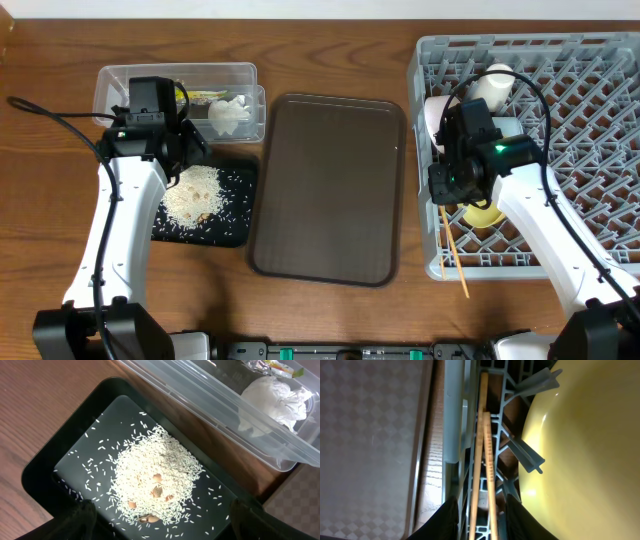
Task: Sort waste into correct bins and load items into the dishwasher rack
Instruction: 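Carry the chopstick to the rack and insert it beside the first, then release the chopstick and withdraw the right gripper from the rack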
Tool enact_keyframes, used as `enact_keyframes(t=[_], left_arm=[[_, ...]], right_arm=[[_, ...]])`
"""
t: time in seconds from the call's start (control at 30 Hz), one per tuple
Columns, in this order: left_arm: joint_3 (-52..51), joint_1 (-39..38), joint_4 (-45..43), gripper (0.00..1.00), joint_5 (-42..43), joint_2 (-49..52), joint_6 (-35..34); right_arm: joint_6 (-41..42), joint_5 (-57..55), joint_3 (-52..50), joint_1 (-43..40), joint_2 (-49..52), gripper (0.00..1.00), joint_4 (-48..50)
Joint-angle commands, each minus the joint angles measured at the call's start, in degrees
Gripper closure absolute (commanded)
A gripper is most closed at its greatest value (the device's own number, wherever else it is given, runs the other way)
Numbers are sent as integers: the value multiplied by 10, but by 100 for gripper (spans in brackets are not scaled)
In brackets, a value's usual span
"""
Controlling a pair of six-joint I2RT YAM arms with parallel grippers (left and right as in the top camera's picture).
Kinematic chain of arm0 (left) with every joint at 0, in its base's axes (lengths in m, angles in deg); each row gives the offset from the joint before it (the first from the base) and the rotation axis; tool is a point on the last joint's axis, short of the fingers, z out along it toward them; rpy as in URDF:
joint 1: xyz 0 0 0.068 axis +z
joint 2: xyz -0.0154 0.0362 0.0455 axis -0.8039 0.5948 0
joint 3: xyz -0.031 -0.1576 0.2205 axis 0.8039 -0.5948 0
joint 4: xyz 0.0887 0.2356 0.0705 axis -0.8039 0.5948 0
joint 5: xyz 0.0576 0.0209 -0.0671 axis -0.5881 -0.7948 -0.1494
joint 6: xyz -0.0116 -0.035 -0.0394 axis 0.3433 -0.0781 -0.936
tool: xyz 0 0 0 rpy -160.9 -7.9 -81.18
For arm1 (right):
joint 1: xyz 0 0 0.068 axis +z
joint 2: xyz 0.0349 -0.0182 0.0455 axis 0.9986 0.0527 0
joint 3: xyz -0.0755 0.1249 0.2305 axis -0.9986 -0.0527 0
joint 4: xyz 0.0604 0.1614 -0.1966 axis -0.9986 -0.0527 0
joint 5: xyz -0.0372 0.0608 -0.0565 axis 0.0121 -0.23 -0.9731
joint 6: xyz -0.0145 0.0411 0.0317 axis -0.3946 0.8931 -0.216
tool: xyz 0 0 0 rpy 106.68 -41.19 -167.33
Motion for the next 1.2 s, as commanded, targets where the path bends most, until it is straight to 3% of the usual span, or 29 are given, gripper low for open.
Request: enact_keyframes(t=[0.0, 0.37, 0.57, 0.93, 1.07, 1.17], left_arm=[[-6, 3, 2, 12, -3, 1, -5], [-6, 3, 2, 7, 4, 1, 9], [-6, 3, -1, 7, 28, 1, 21], [-6, 1, -2, 7, 29, 1, 32], [-6, -10, -7, 8, 31, 1, 82], [-6, -37, -18, 8, 83, 1, 141]], right_arm=[[-2, 2, 0, -1, -1, 70, 2], [11, 35, 0, -1, -59, 67, 65], [-20, 37, 0, -1, -94, 99, 29], [-62, 86, 0, 0, -111, 99, -93], [-46, 88, 0, 0, -137, 99, -25], [-22, 88, 0, -1, -156, 99, 67]])
